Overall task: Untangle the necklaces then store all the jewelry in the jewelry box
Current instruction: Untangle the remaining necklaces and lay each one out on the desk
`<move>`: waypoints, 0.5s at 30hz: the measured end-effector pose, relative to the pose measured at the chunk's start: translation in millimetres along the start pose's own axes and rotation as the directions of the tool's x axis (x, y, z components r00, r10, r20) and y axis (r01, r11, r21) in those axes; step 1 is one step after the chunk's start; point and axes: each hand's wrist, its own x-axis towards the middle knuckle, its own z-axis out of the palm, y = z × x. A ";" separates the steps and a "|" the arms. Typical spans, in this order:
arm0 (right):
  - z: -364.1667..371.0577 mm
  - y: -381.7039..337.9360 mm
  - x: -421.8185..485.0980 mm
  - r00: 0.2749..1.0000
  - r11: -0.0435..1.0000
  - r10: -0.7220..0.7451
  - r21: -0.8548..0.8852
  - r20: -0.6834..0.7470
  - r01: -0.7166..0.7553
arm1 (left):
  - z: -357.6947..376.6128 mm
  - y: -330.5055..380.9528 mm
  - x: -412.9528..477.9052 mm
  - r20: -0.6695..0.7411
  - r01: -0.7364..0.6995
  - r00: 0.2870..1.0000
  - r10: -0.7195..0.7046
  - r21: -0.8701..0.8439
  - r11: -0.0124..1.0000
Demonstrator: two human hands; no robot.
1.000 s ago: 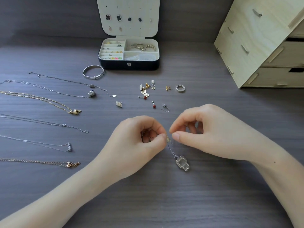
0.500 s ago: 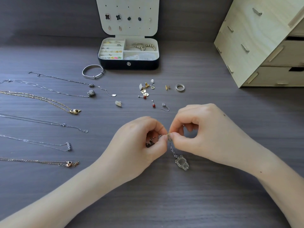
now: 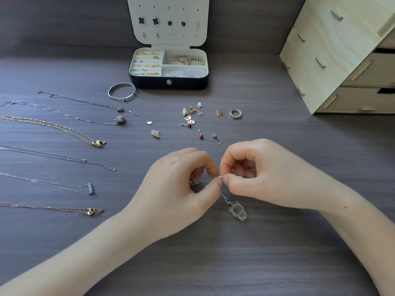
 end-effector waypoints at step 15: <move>-3.6 0.9 -1.5 0.999 0.999 -0.037 0.031 -0.024 0.038 | 1.7 -0.7 1.3 0.010 0.045 0.999 -0.045 0.005 0.999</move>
